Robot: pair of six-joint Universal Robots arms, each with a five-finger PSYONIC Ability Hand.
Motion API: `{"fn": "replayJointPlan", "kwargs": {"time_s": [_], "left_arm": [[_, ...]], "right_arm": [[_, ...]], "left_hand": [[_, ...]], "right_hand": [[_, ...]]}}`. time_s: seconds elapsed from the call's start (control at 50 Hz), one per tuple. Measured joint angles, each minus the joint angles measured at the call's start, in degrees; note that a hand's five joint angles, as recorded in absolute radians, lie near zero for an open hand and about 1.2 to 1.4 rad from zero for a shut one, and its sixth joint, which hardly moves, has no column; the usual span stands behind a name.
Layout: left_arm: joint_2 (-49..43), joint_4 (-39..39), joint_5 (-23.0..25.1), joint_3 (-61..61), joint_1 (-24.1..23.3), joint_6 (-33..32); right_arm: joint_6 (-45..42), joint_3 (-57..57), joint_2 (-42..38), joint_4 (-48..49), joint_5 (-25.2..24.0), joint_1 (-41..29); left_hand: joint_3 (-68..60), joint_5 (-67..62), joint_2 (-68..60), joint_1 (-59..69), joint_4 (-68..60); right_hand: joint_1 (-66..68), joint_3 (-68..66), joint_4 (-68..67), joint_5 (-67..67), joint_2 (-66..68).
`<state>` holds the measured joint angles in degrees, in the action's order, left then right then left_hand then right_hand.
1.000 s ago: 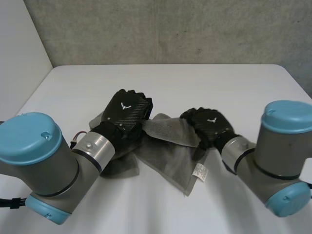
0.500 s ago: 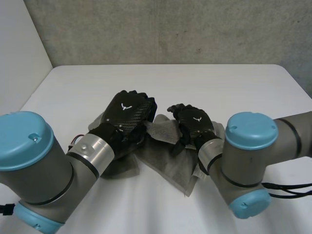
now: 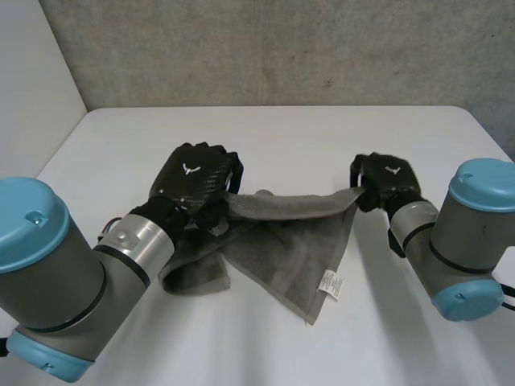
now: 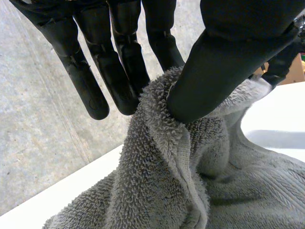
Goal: Fold the laundry
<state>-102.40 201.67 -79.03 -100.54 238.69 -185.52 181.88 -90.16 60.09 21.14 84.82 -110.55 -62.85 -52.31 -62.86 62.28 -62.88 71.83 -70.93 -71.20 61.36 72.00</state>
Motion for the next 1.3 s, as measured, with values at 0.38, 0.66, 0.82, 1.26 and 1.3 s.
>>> {"fn": "replayJointPlan", "kwargs": {"time_s": [0.38,0.66,0.82,1.26,1.3], "left_arm": [[-5.02,2.13,-0.08,0.13,0.11,-0.18],[-8.25,3.86,0.13,-0.02,-0.22,-0.33],[-7.76,3.34,0.53,-1.77,-2.26,-0.48],[-5.01,-0.38,-0.45,-3.28,-5.23,-8.13],[-4.59,-2.22,-1.11,-3.32,-4.26,-9.99]], "right_arm": [[-1.30,0.48,5.83,-10.62,-16.13,5.80],[-2.47,-11.01,23.07,-11.77,-22.10,12.38],[-3.20,-15.77,25.38,-8.22,-22.81,15.68],[-4.30,-12.42,13.80,-4.69,-21.71,25.79],[-4.32,-12.03,13.41,-4.68,-21.70,26.36]], "left_hand": [[15.97,15.54,16.70,-16.02,16.06],[46.83,46.52,46.85,-46.13,46.71],[47.89,47.70,47.99,-47.33,47.92],[41.16,40.54,41.11,-40.55,41.21],[40.75,40.12,40.71,-40.15,40.82]], "right_hand": [[4.53,-5.59,-5.38,5.49,3.55],[4.53,-5.59,-5.39,5.49,3.55],[4.53,-5.78,-5.39,5.49,3.55],[4.54,-5.96,-5.39,5.46,3.89],[4.54,-5.96,-5.39,5.46,3.89]]}}
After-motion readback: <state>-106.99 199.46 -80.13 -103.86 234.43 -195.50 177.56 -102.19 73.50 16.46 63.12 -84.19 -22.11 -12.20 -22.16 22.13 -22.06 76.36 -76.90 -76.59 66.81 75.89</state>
